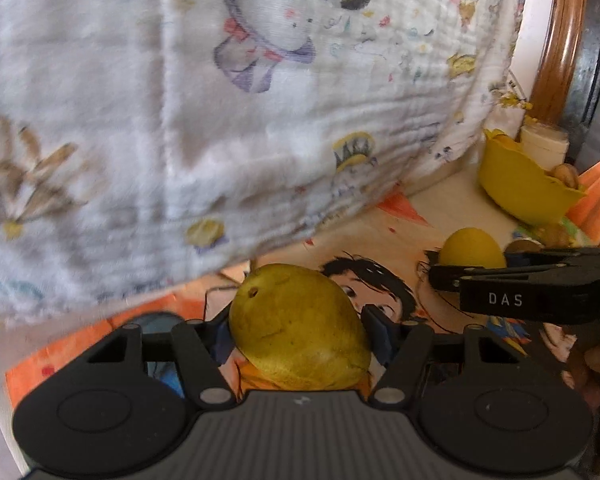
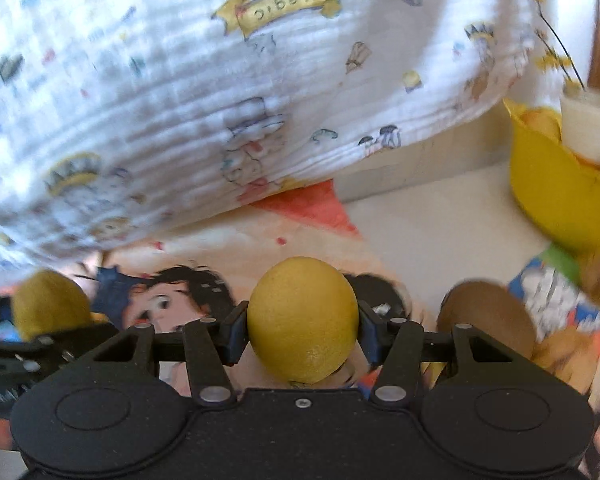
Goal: Organize fruits
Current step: 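Carry the yellow pear in the left gripper to the tray while the right carries the lemon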
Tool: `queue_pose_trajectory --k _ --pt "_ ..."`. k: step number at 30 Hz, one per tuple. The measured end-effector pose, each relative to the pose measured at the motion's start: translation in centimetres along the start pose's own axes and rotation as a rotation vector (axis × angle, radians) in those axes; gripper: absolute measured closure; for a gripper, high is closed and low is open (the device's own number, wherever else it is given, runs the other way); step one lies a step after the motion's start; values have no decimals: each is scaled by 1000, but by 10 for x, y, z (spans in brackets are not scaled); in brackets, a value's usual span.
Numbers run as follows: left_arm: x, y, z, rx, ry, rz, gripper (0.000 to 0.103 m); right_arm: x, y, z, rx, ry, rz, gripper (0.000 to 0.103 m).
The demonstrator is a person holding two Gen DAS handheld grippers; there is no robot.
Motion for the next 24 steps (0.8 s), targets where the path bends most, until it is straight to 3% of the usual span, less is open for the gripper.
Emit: queue_pose_trajectory --k 7,16,24 --pt "26 12 6 152 162 18 35 44 5 1 -88 -56 14 47" --pt "73 13 39 113 227 77 35 122 14 36 -191 -61 74 47" --pt "106 9 90 69 277 118 35 195 38 93 -243 27 135 47"
Point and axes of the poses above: each gripper's, at about its wrist camera, not at the fingertips, and x roughly against the way its jaws point, z to its right, y to its underside, the point moved 10 cm from there along -x, roughly the way its jaws point, and after that the axes turned 12 degrees about y, right-handed, at the moved point
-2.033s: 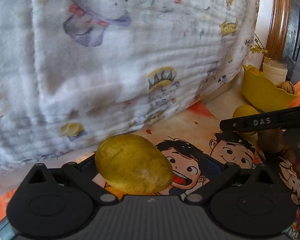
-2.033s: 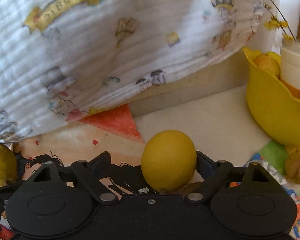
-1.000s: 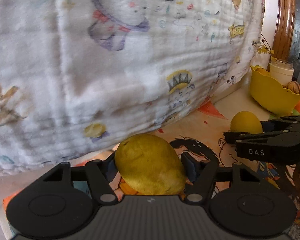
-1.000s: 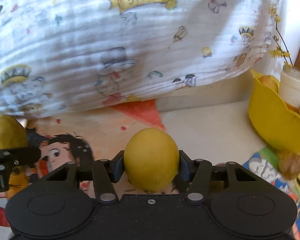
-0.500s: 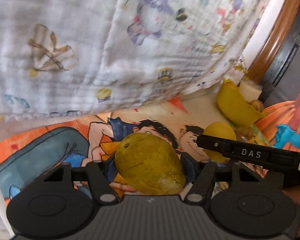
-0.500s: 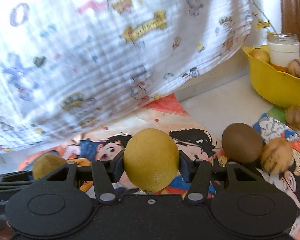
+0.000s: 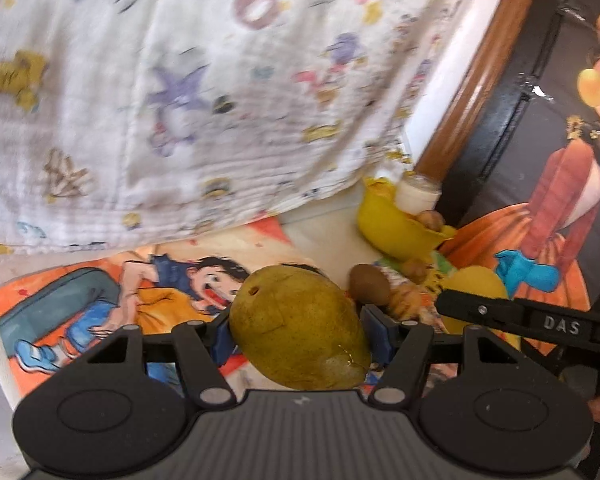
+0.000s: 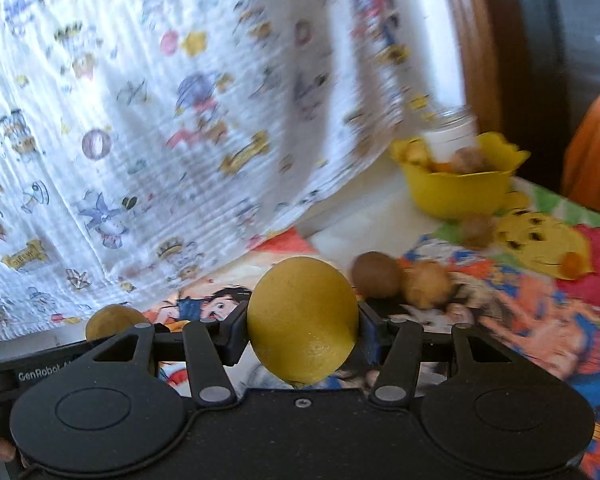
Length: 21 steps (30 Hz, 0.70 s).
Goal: Organize fruits
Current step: 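Carry the yellow pear in the left gripper to the tray while the right carries the lemon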
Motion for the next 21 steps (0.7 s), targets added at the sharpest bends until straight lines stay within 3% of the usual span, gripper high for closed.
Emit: queue_pose_trajectory --k 6,12,21 --pt "-7 19 46 -47 67 -42 35 45 18 47 -25 88 47 47" --pt "-20 50 81 -103 125 -103 35 77 59 80 -54 144 55 47" --pt "-31 105 105 -187 188 -226 35 109 127 86 -87 180 58 47"
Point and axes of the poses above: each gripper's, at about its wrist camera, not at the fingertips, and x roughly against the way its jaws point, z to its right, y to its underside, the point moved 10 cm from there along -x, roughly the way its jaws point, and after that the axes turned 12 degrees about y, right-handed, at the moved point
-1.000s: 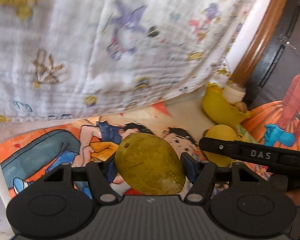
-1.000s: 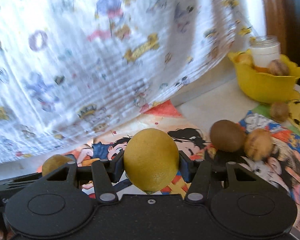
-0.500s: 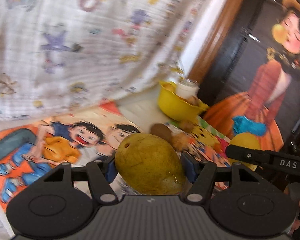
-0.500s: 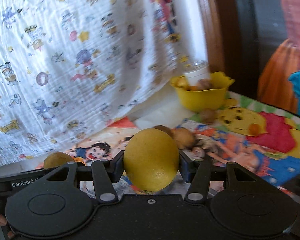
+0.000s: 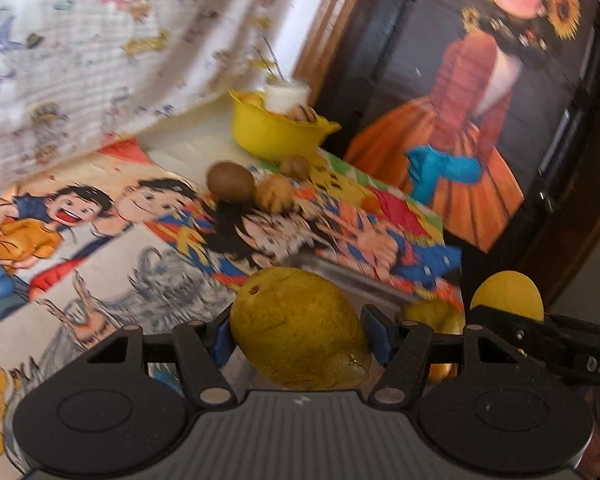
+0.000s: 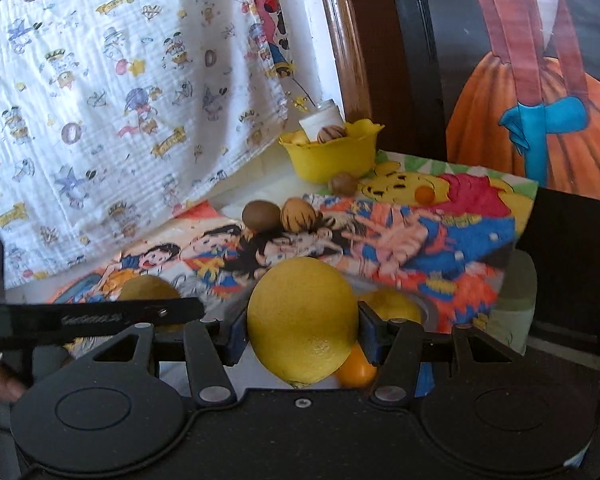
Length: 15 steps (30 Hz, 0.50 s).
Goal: Organize fruits
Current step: 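Carry the yellow pear in the left gripper to the tray while the right carries the lemon, then lower and open the left gripper to release the pear while the right releases the lemon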
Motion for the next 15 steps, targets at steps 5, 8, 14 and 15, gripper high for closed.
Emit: queue_pose_trajectory --k 5,8,14,15 --pt "-10 21 6 -75 13 -78 35 4 23 -5 30 19 6 47" --pt "-14 27 8 -113 15 -114 36 1 34 -8 77 40 11 47" --pt "-25 27 17 -200 47 -153 46 -10 47 -6 149 73 11 47" --pt "-29 27 18 -215 44 -160 46 -12 49 -6 154 78 7 47"
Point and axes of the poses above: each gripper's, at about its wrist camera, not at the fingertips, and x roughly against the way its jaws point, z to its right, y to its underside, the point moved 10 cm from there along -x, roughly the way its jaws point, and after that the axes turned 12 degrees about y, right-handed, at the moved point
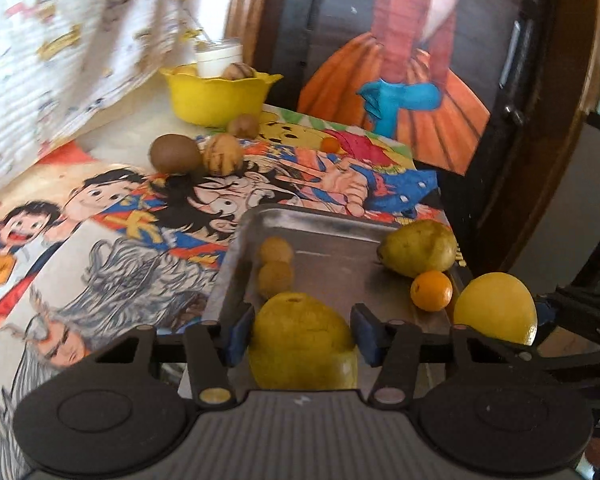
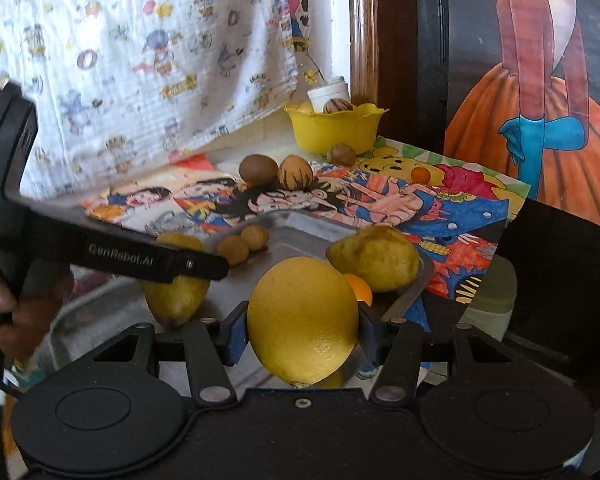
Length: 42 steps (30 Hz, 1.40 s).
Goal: Organize fruits
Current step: 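Lower and open the left gripper to release the pear while the right releases the lemon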
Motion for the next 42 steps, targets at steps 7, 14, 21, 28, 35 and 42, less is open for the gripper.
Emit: queue_pose_trajectory --k 7,14,21,28,35,42 --pt "-11 -3 -2 -24 4 1 46 -11 4 -5 49 11 20 47" --pt "-15 -4 -1 -26 10 1 45 -18 4 -10 100 50 48 47" --pt "-12 -5 -6 17 4 10 43 -11 4 -7 85 69 60 40" --pt "4 -11 -6 35 -15 54 15 9 -1 -4 -20 76 80 20" --pt "39 -17 -8 60 -60 142 1 38 -3 -5 -128 78 104 4" --pt "78 -4 -15 63 -122 188 1 65 4 -14 -192 71 96 1"
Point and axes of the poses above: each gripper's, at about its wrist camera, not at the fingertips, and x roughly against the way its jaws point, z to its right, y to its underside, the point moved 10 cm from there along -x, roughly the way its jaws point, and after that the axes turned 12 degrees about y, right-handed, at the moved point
